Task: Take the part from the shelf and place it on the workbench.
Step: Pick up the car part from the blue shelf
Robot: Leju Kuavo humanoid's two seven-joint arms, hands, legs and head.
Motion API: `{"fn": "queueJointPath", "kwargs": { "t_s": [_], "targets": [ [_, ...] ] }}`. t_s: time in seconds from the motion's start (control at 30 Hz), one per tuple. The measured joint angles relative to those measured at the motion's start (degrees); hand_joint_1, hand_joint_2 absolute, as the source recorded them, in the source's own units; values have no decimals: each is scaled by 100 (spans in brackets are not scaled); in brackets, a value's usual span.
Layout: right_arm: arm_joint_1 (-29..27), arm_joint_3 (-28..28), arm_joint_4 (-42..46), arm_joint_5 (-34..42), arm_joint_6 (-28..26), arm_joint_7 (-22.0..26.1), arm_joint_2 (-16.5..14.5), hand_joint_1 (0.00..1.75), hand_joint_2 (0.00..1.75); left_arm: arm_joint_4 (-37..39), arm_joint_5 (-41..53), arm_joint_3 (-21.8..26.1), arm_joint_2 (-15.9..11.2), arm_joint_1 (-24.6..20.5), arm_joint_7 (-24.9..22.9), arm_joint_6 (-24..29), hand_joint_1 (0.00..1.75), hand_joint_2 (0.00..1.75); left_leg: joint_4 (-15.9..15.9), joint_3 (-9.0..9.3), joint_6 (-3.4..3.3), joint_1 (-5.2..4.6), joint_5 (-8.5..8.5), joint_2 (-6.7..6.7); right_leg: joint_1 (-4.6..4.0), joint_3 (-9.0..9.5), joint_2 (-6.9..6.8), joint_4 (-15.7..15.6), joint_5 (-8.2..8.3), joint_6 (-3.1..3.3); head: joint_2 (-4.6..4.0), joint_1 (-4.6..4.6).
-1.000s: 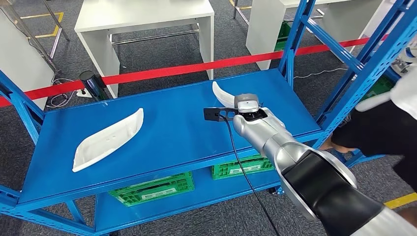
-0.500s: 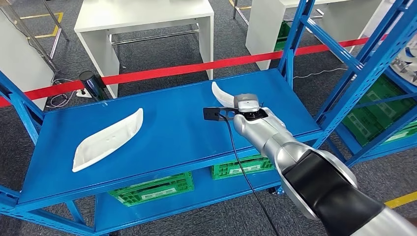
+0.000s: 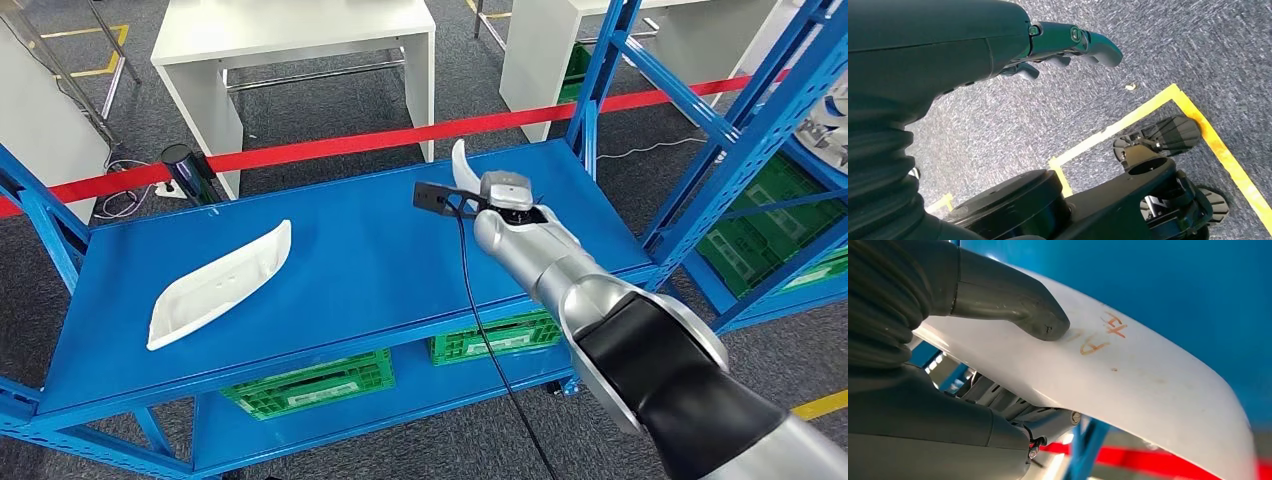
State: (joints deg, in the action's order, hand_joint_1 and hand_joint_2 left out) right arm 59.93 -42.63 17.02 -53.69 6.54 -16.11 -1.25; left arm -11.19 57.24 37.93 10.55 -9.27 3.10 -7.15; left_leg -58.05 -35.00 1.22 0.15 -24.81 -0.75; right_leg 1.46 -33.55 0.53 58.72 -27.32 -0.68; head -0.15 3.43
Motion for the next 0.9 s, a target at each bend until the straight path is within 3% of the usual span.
{"fn": "queueJointPath", "kwargs": {
  "t_s": [0.2,0.43,0.9],
  "targets": [
    [674,156,-53,-119,-465,-520,64,175,175,2,-51,1,19,17,91,0,0,175,-1,-2,0,-1,-1,1,1,-3,1,0,0,0,0,0],
    [1344,210,-122,-279,-728,-764,110,175,175,8,-64,3,27,62,98,0,0,175,0,-2,0,0,-1,2,-1,-4,1,0,-1,1,0,0],
    [1608,217,-193,-537,-1092,-653,113,175,175,9,-107,53,32,63,188,0,0,175,0,-2,-1,0,-1,1,-1,-2,0,0,-1,0,0,0]
  ]
}}
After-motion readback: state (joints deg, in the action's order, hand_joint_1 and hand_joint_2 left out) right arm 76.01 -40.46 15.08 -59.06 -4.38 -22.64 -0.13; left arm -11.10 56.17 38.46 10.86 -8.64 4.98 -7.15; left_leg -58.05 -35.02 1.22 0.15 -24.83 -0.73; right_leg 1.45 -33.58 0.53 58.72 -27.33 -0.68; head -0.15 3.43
